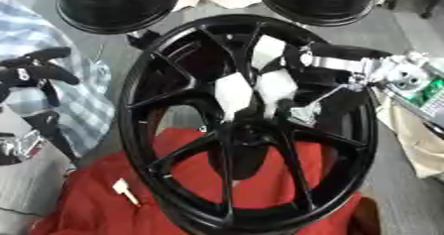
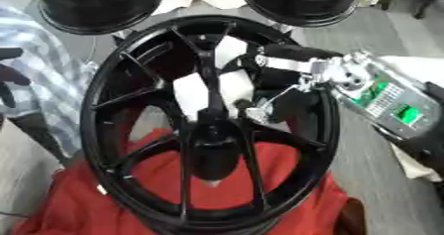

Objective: Pull the pin out of the wheel hub.

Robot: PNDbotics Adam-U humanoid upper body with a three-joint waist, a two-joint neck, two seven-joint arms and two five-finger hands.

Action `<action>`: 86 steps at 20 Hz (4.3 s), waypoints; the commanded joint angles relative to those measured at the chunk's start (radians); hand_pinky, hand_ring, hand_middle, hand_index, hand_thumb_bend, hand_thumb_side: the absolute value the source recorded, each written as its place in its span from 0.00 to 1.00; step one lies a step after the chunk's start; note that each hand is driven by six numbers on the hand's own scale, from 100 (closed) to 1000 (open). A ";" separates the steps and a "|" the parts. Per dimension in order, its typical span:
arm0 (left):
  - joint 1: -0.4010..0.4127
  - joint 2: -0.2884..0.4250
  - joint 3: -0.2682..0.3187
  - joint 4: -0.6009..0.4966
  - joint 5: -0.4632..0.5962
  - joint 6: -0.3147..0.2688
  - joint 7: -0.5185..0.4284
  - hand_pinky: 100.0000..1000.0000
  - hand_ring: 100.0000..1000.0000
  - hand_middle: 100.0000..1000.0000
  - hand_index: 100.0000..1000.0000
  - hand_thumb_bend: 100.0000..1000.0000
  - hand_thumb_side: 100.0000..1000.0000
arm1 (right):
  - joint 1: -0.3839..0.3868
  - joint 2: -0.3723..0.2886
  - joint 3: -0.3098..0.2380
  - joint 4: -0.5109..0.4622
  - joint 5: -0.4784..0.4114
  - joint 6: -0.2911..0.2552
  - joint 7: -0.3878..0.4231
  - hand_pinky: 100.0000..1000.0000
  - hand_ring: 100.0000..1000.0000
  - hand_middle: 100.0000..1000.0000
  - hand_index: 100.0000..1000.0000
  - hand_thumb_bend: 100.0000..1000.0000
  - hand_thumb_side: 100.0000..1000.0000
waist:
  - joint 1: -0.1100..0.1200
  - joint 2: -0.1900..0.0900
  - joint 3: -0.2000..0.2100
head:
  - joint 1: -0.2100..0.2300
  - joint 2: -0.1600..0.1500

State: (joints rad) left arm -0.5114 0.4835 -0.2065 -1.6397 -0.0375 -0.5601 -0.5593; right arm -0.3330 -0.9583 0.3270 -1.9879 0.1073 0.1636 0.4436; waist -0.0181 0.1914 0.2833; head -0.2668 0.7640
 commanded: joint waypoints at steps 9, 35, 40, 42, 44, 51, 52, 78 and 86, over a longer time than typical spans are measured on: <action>-0.015 0.010 0.003 -0.006 -0.005 -0.347 -0.348 0.42 1.00 0.67 0.84 0.00 0.33 | -0.011 -0.014 -0.012 -0.012 -0.026 -0.024 -0.106 0.61 0.60 0.38 0.35 0.00 0.17 | 0.001 -0.009 -0.001 | 0.002 0.006; 0.036 0.041 0.018 0.014 0.005 -0.347 -0.348 0.42 1.00 0.67 0.85 0.00 0.32 | -0.005 -0.227 -0.238 -0.012 -0.288 -0.315 -0.223 0.60 0.57 0.33 0.34 0.01 0.18 | -0.016 -0.082 -0.080 | 0.048 0.006; 0.081 0.071 0.064 0.025 -0.003 -0.347 -0.348 0.42 1.00 0.67 0.85 0.00 0.32 | 0.120 -0.280 -0.368 -0.012 -0.368 -0.349 -0.303 0.60 0.57 0.33 0.34 0.00 0.18 | -0.020 -0.090 -0.157 | 0.134 0.006; 0.098 0.082 0.084 0.029 -0.008 -0.347 -0.348 0.42 1.00 0.67 0.85 0.00 0.32 | 0.169 -0.271 -0.418 -0.011 -0.398 -0.325 -0.333 0.60 0.57 0.34 0.34 0.00 0.17 | -0.020 -0.089 -0.188 | 0.170 0.006; 0.108 0.090 0.099 0.029 -0.011 -0.347 -0.348 0.42 1.00 0.67 0.85 0.00 0.32 | 0.365 -0.195 -0.521 -0.009 -0.397 -0.307 -0.428 0.60 0.58 0.35 0.36 0.00 0.14 | -0.021 -0.087 -0.205 | 0.193 0.006; 0.100 0.076 0.092 0.027 -0.018 -0.347 -0.348 0.42 1.00 0.67 0.84 0.00 0.33 | 0.955 0.333 -0.692 -0.012 -0.106 -0.447 -0.834 0.66 0.72 0.73 0.76 0.22 0.22 | -0.019 -0.077 -0.176 | 0.169 0.006; 0.100 0.075 0.094 0.027 -0.019 -0.347 -0.348 0.42 1.00 0.67 0.84 0.00 0.33 | 0.973 0.404 -0.691 -0.012 -0.078 -0.428 -0.867 0.68 0.75 0.79 0.83 0.30 0.26 | -0.018 -0.076 -0.178 | 0.170 0.006; 0.133 0.060 0.105 0.038 -0.033 -0.347 -0.348 0.42 1.00 0.67 0.84 0.00 0.34 | 0.817 0.828 -0.550 -0.012 -0.059 -0.271 -1.207 0.72 0.81 0.93 0.92 0.42 0.39 | 0.010 -0.090 -0.172 | 0.176 0.006; 0.134 0.054 0.103 0.040 -0.033 -0.347 -0.348 0.42 1.00 0.67 0.84 0.00 0.34 | 0.786 0.769 -0.495 -0.012 -0.014 -0.424 -1.129 0.72 0.78 0.90 0.92 0.38 0.40 | 0.011 -0.091 -0.166 | 0.176 0.006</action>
State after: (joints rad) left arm -0.3687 0.5260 -0.1074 -1.5905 -0.0702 -0.5601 -0.5593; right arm 0.4537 -0.1598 -0.1722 -1.9758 0.0794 -0.2373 -0.6946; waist -0.0089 0.1122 0.1167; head -0.0911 0.7714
